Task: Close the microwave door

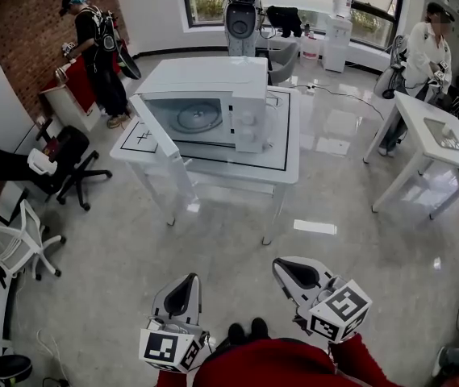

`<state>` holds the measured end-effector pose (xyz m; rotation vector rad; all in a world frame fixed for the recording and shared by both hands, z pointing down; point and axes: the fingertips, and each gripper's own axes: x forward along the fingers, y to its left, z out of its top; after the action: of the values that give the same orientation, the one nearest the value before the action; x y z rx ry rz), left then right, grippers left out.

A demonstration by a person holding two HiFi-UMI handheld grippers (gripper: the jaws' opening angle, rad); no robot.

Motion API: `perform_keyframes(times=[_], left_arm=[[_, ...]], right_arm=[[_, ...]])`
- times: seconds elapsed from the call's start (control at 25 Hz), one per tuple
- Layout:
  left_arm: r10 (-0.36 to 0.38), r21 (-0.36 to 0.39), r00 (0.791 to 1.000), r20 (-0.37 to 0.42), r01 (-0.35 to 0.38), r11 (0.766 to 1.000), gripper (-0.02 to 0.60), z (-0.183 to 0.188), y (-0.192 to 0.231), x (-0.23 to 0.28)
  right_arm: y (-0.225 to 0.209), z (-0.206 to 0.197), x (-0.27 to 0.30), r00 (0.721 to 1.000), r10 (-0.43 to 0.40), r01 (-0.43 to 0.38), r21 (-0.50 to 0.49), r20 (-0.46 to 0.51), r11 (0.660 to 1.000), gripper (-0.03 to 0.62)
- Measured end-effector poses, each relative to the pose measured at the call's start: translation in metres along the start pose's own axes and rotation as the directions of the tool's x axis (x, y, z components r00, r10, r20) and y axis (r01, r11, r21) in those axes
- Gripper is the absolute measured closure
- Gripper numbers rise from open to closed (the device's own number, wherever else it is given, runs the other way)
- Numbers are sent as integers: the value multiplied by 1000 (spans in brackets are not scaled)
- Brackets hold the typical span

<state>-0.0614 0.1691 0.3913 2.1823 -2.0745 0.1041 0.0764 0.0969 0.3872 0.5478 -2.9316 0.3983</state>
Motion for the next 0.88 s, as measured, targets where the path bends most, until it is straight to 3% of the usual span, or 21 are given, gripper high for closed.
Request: perform_keyframes(times=[0.88], left_arm=[[66,7,998,23,-66,998,571,7,-27,11]], right_arm=[[-28,2,-22,999,30,-30,-26,11,999,582]])
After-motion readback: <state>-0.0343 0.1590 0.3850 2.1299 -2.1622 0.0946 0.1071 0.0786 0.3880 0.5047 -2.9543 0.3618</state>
